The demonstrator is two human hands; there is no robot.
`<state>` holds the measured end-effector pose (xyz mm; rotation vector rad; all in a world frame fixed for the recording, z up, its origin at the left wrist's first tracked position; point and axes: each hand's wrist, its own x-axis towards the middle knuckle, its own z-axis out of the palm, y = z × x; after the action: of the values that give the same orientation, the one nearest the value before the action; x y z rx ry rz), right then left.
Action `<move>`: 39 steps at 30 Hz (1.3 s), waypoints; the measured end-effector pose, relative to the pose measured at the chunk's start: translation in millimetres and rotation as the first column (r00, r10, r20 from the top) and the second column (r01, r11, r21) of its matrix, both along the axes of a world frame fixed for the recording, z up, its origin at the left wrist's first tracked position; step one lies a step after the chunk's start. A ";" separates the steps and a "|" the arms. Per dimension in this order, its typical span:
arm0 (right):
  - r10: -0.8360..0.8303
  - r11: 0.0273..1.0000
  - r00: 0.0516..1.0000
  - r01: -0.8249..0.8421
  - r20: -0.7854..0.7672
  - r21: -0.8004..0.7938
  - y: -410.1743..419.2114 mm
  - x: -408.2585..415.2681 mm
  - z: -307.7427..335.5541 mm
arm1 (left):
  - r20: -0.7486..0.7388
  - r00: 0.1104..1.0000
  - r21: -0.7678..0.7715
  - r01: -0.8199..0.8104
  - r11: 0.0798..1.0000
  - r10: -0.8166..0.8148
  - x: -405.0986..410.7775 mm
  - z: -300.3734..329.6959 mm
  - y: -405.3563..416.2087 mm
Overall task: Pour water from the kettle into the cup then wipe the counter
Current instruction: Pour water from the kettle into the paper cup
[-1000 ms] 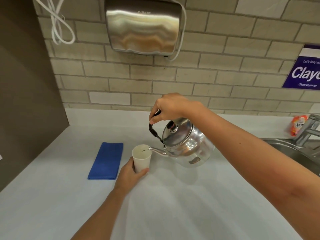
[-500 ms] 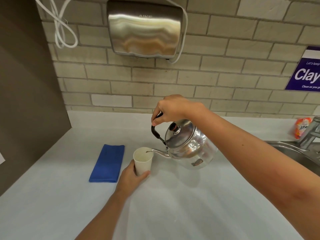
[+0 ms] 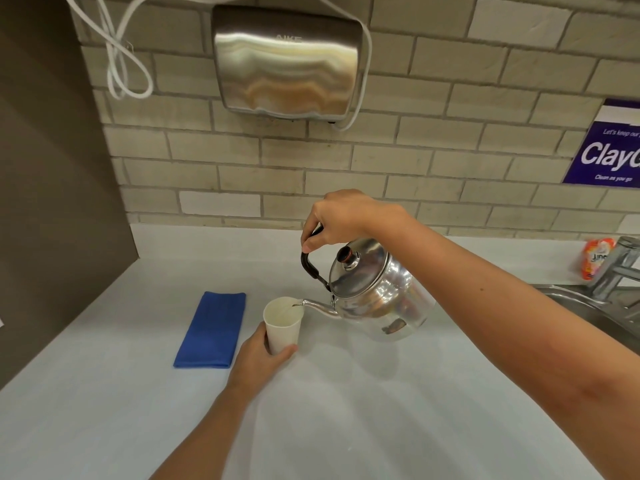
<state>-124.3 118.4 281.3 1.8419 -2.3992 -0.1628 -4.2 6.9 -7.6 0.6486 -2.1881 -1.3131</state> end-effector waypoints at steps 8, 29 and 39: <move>-0.007 1.000 1.000 0.007 -0.003 0.005 0.0 -1.9 0.0 | -0.006 1.000 -0.004 -0.002 1.000 0.002 0.4 -3.3 -1.6; -0.013 1.000 1.000 0.013 -0.025 0.014 -3.3 -1.7 4.2 | -0.017 1.000 0.005 0.010 1.000 -0.010 -0.7 -3.4 -1.9; -0.032 0.999 0.999 0.033 -0.021 0.040 -5.0 -1.7 3.0 | -0.009 1.000 0.009 0.005 1.000 -0.004 -0.3 -2.5 -2.1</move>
<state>-126.0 113.4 284.4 1.8095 -2.4311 -0.2333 -4.5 4.9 -10.2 0.6407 -2.1788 -1.3270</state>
